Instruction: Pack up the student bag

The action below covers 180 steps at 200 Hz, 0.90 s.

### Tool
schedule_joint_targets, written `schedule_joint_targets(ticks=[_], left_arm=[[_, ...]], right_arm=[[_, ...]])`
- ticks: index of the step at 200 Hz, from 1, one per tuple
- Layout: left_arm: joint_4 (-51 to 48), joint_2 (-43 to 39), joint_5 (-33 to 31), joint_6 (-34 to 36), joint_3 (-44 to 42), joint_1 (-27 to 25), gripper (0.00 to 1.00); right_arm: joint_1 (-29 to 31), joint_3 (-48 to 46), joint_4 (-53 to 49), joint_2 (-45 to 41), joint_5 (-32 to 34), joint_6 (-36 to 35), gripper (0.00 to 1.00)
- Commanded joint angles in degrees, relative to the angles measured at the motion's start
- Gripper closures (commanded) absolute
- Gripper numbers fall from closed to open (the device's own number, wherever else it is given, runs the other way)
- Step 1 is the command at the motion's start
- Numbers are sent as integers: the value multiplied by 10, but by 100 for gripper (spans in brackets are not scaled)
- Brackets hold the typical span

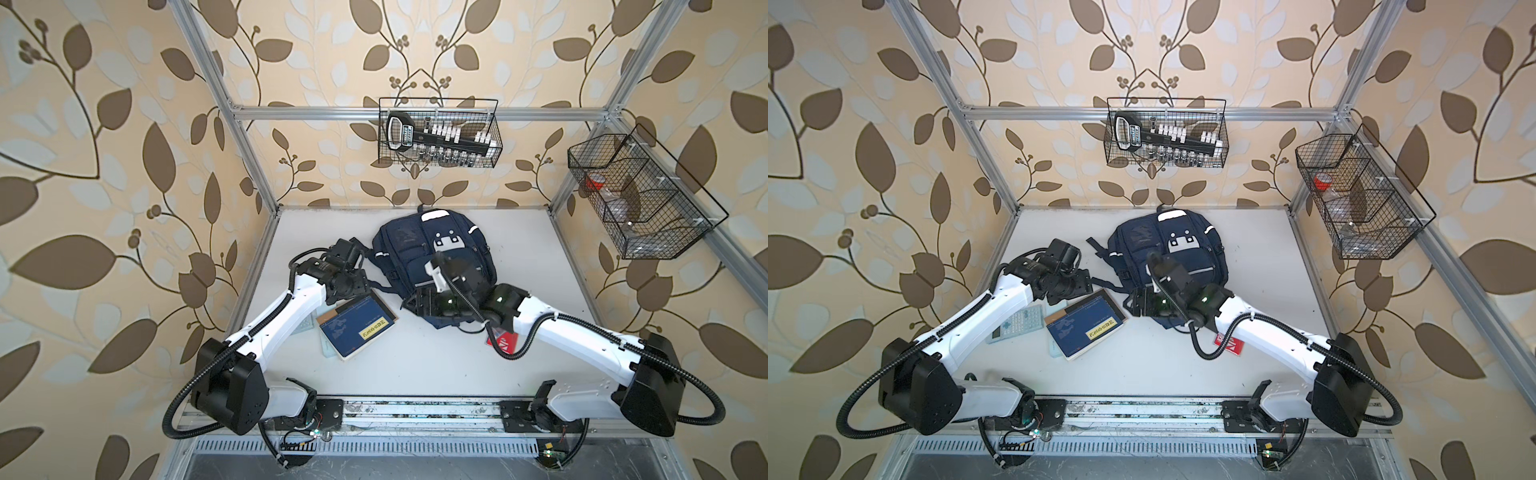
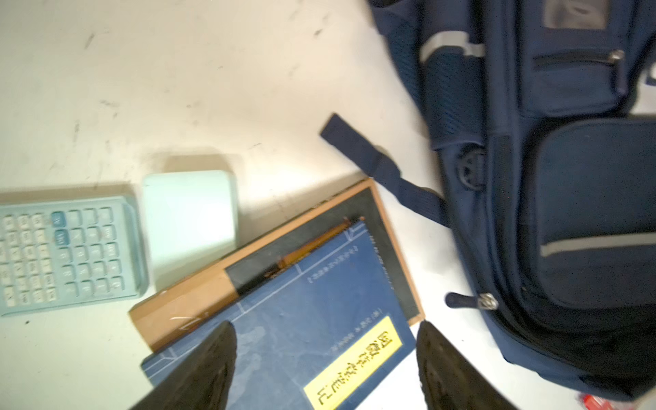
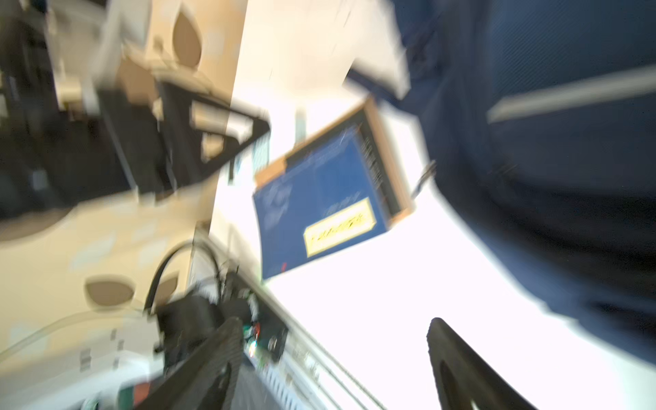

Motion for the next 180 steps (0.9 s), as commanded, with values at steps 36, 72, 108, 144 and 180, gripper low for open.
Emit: schedule_joint_targets(ticks=[36, 72, 108, 144, 180], left_arm=[[16, 39, 62, 17, -54, 53, 27], [37, 62, 65, 33, -65, 70, 26], [55, 99, 70, 32, -85, 75, 24], [44, 73, 159, 2, -103, 75, 28], [55, -9, 217, -31, -159, 74, 28]], right_arm=[[46, -44, 162, 110, -77, 98, 20], [46, -41, 245, 184, -121, 133, 20], [47, -23, 303, 257, -142, 166, 20], [38, 13, 296, 289, -143, 167, 21], [0, 48, 267, 306, -155, 147, 25]])
